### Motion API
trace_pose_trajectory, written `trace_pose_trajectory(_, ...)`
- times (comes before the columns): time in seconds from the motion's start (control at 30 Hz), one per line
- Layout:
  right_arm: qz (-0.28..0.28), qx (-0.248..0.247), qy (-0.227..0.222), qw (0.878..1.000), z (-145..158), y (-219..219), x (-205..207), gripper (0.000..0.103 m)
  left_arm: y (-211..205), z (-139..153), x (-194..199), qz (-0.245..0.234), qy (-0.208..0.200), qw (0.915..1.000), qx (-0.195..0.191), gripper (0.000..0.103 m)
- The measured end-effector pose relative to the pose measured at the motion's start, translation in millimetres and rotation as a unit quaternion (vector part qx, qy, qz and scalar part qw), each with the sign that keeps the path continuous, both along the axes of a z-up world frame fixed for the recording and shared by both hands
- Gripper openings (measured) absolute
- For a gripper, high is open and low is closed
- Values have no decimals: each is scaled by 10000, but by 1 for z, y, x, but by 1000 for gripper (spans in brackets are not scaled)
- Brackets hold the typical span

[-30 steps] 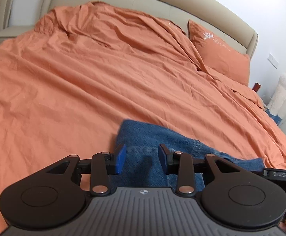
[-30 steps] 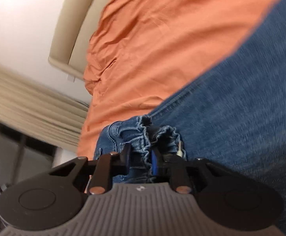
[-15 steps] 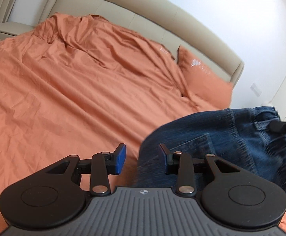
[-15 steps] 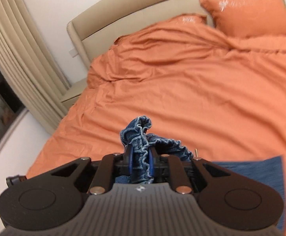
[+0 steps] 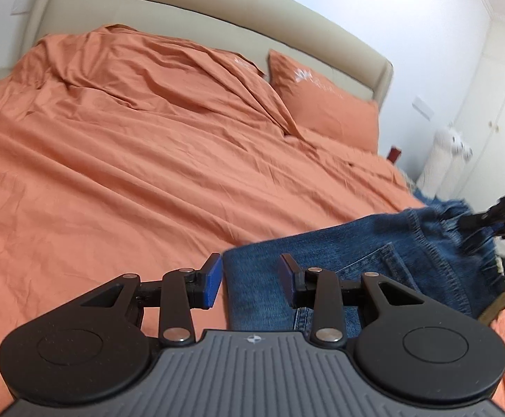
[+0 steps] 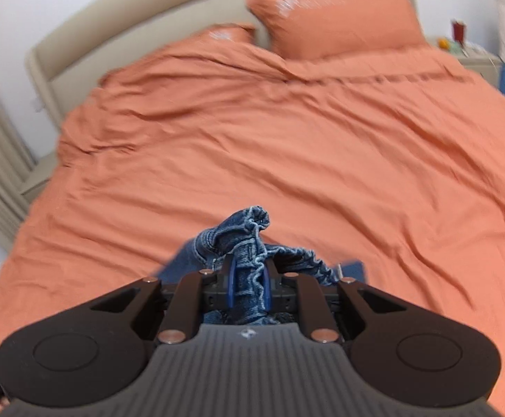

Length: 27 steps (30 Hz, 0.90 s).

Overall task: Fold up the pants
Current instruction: 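Lift the waistband with the right tool and fold it over the jeans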

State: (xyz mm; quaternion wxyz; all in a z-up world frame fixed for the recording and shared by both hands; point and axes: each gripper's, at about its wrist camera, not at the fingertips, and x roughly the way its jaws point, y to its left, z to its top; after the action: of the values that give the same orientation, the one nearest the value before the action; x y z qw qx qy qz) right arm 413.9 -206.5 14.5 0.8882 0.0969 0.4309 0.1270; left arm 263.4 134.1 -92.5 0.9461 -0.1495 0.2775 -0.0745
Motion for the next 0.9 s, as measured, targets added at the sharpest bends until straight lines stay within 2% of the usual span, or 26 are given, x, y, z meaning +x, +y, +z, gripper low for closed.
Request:
trace_pose_trajectory(0.13,-222,112,351,9991,-61,-36,16,10,-12,-10,7,-123,136,9996,221,40)
trace_pose_trajectory(0.27,-329,123,616,9975,-113,-54,31,10,-22,-20,15,-213,315,9983,433,40)
trace_pose_trajectory(0.4,-346,208,723,9966,-149,-63,41,10,-33,-31,22,-337,469,9959,699,40)
trace_pose_trajectory(0.47,-393,195,724,9964,-162,-65,43,17,-37,-36,25,-373,546,9946,804,40)
trace_pose_trajectory(0.53,-477,212,665,9964,-166,-65,42,23,-41,-37,26,-403,631,9931,900,40)
trace_pose_trajectory(0.57,-518,190,599,9967,-165,-65,39,28,-42,-36,24,-432,650,9926,935,40)
trace_pose_trajectory(0.63,-624,144,400,9971,-154,-69,25,33,-45,-29,17,-510,658,9914,1009,40)
trace_pose_trajectory(0.8,-1030,201,-251,9942,-121,-75,-44,33,-60,-6,-8,-927,715,9849,1275,40)
trace_pose_trajectory(0.9,-1149,378,-453,9916,-119,-70,-87,33,-74,6,-26,-1347,797,9753,1562,42)
